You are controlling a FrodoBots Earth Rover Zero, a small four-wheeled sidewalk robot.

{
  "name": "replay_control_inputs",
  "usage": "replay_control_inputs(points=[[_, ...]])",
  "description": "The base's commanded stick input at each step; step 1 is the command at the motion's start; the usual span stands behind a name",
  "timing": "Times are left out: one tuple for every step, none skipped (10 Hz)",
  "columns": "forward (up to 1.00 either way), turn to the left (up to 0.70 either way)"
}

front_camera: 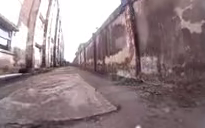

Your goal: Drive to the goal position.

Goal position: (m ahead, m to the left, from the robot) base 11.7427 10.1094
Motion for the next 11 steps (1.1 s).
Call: replay_control_inputs(points=[[0.56,0.0],[0.56,0.0],[0.56,0.08],[0.56,0.2],[0.56,0.44],[0.56,0.25],[0.56,0.1],[0.56,0.02],[0.56,0.01],[0.56,0.03],[0.56,0.08]])
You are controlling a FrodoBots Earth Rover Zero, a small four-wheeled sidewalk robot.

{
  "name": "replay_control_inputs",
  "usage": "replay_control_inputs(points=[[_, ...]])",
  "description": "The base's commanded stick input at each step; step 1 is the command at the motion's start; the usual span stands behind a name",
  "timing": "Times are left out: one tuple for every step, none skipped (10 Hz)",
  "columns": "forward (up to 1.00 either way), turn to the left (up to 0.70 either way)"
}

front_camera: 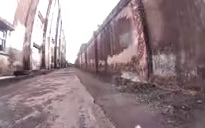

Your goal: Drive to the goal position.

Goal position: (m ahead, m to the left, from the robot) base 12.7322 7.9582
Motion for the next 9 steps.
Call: replay_control_inputs(points=[[0.56,0.45],[0.56,0.49],[0.56,0.19],[0.56,0.03],[0.56,0.0],[0.56,0.0],[0.56,0.0],[0.56,0.0],[0.56,0.0]])
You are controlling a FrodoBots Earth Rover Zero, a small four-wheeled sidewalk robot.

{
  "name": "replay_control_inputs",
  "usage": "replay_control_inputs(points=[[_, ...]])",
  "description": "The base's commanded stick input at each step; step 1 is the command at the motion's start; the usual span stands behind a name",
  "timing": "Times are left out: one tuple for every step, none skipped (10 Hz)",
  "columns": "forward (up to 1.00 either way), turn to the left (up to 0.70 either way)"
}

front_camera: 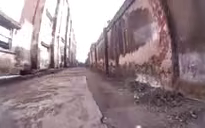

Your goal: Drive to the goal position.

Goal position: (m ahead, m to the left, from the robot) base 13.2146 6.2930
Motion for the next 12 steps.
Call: replay_control_inputs(points=[[0.56,0.0],[0.56,0.0],[0.56,0.0],[0.56,0.0],[0.56,0.0],[0.56,0.0],[0.56,0.0],[0.56,0.0],[0.56,0.0],[0.56,0.0],[0.56,0.0],[0.56,0.0]])
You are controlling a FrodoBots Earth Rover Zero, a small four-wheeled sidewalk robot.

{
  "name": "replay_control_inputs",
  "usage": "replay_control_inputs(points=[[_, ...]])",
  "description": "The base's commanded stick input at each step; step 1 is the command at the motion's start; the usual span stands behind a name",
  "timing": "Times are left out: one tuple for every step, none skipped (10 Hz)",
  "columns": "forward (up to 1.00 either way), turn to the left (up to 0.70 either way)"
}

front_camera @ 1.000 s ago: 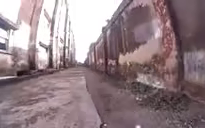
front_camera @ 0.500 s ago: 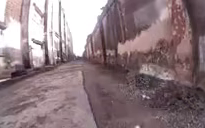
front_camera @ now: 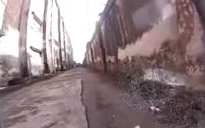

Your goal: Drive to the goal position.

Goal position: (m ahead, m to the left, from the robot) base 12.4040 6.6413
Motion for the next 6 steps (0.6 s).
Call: replay_control_inputs(points=[[0.56,0.0],[0.56,0.0],[0.56,0.0],[0.56,0.0],[0.56,0.0],[0.56,0.0]])
